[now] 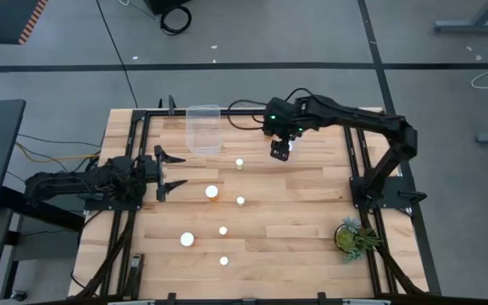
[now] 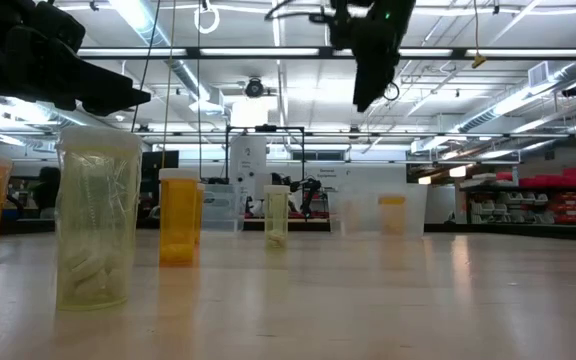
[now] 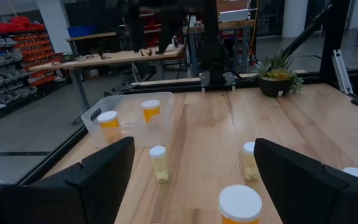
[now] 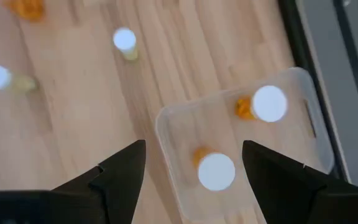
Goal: Pick and place medicine bottles into bin by pill shape (circle, oval)
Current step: Put the large orange pill bottle into the right transparent bin
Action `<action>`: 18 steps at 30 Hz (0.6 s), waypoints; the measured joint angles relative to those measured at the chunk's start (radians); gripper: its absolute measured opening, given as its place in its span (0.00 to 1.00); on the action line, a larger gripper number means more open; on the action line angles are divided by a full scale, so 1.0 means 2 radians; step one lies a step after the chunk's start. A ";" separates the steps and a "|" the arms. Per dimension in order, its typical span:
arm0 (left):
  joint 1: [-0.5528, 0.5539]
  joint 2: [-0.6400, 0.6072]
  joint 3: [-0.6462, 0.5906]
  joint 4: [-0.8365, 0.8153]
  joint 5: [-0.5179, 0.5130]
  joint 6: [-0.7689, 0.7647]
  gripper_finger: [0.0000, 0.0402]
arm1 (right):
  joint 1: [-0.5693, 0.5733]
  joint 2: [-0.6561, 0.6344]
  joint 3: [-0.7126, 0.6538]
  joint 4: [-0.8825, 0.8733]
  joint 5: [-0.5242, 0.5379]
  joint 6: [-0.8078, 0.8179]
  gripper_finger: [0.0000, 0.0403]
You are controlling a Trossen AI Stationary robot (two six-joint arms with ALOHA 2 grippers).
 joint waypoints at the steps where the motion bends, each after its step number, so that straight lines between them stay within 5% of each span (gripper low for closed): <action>1: 0.000 0.000 0.000 0.000 0.000 0.000 0.85 | 0.005 -0.008 0.000 0.000 0.000 0.005 0.68; 9: 0.000 0.000 0.000 0.000 0.000 0.000 0.85 | 0.057 -0.044 -0.029 0.046 0.000 0.018 0.68; 18: 0.000 0.000 0.000 0.000 0.000 0.000 0.85 | 0.100 -0.013 -0.058 0.094 0.000 0.014 0.68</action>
